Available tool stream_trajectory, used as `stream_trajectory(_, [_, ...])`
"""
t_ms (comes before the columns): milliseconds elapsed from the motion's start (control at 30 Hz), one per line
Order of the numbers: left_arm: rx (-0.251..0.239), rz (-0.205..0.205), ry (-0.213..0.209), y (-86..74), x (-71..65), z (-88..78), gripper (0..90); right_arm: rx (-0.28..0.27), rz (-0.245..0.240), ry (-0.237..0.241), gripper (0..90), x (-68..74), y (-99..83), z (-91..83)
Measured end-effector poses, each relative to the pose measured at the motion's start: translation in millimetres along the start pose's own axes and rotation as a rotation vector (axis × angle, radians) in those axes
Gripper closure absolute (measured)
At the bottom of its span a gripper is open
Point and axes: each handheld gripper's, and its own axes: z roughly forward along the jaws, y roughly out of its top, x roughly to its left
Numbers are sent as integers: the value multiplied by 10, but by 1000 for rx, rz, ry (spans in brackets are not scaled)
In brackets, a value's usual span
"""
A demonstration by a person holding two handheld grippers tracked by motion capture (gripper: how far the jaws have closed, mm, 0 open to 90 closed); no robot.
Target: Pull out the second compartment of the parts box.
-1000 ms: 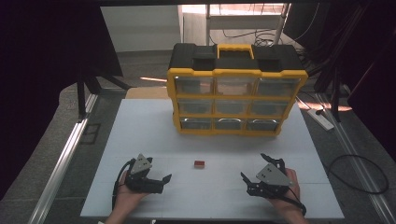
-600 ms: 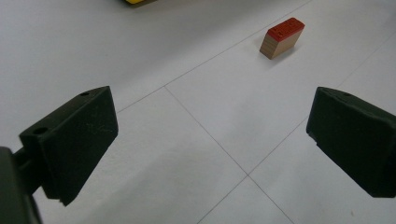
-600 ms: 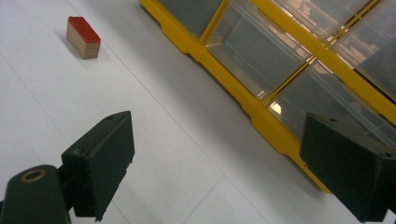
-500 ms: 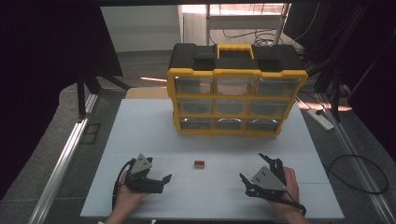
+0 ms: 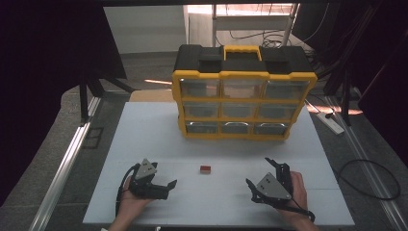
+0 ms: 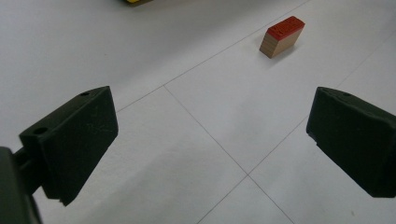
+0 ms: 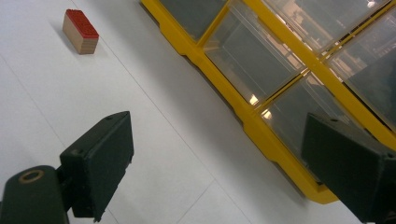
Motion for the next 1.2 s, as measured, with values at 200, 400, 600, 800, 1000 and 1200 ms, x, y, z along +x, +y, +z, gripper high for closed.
stream_trajectory(200, [0,0,0,0,0,1,22,6,-20,-8,101,1,7,11])
stream_trajectory(400, [0,-1,2,0,2,2,22,13,-37,-12,101,0,18,21])
stream_trajectory(600, [-1,-1,2,0,2,0,22,14,-58,-24,101,-2,29,23])
stream_trajectory(800, [-2,-2,2,1,1,2,22,10,-76,-43,101,-14,36,20])
stream_trajectory(1000, [-1,-3,1,1,4,5,22,10,-117,-63,101,-12,53,27])
stream_trajectory(1200, [0,-3,1,1,8,5,21,12,-154,-84,101,-23,71,33])
